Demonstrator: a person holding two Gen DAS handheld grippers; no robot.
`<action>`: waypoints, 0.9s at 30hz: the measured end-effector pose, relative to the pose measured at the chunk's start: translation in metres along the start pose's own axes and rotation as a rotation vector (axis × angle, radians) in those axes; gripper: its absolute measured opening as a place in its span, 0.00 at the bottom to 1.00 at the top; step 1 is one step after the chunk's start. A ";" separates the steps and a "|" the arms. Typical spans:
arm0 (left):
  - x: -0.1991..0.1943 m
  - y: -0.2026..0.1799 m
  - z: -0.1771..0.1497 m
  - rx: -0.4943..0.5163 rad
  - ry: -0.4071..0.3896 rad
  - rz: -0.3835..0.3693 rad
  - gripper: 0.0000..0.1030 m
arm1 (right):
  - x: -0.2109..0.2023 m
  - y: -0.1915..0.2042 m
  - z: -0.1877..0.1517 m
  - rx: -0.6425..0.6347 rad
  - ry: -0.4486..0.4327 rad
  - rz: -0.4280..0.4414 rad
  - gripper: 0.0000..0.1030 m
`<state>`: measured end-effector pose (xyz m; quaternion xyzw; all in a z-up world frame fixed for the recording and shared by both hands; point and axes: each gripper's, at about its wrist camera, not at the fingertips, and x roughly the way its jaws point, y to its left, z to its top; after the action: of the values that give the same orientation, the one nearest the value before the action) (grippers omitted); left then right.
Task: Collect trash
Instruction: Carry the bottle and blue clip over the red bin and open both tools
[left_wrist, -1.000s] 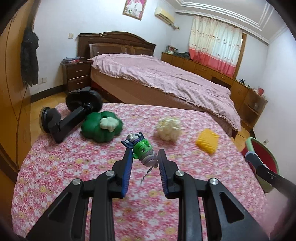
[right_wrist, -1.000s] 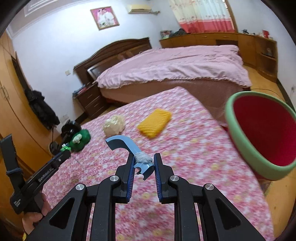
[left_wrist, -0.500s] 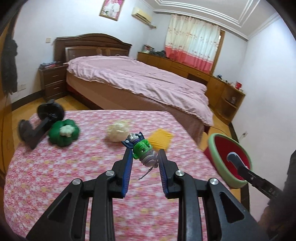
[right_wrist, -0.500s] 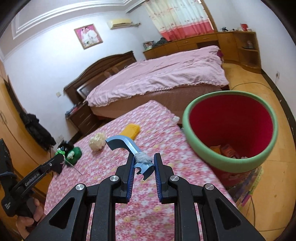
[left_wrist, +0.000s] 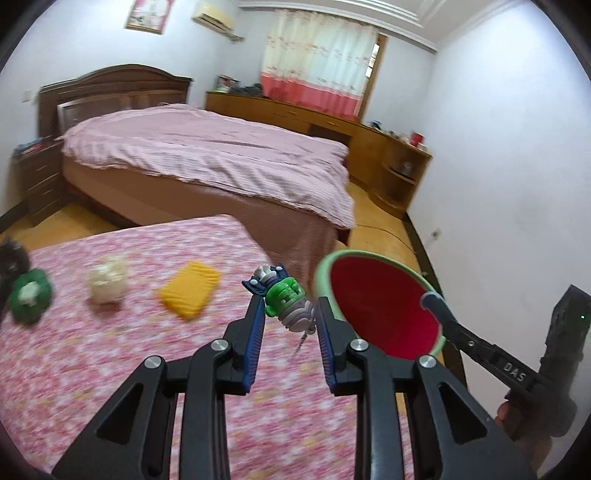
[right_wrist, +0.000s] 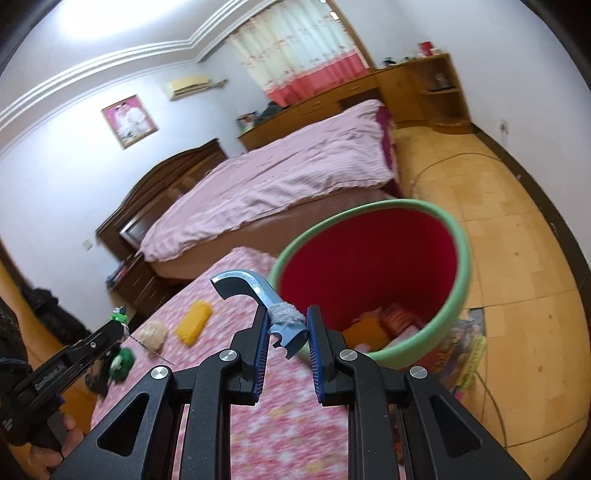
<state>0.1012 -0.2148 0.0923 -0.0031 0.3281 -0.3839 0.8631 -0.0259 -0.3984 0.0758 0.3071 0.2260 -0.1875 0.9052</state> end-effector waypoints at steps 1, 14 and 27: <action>0.007 -0.007 0.001 0.007 0.011 -0.014 0.27 | 0.001 -0.005 0.002 0.009 -0.001 -0.008 0.20; 0.092 -0.077 0.006 0.070 0.111 -0.107 0.27 | 0.037 -0.054 0.022 0.037 0.041 -0.073 0.20; 0.133 -0.104 0.002 0.131 0.167 -0.113 0.27 | 0.066 -0.079 0.031 0.038 0.112 -0.091 0.21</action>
<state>0.0987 -0.3774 0.0457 0.0666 0.3724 -0.4515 0.8081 0.0001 -0.4903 0.0253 0.3237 0.2863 -0.2154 0.8757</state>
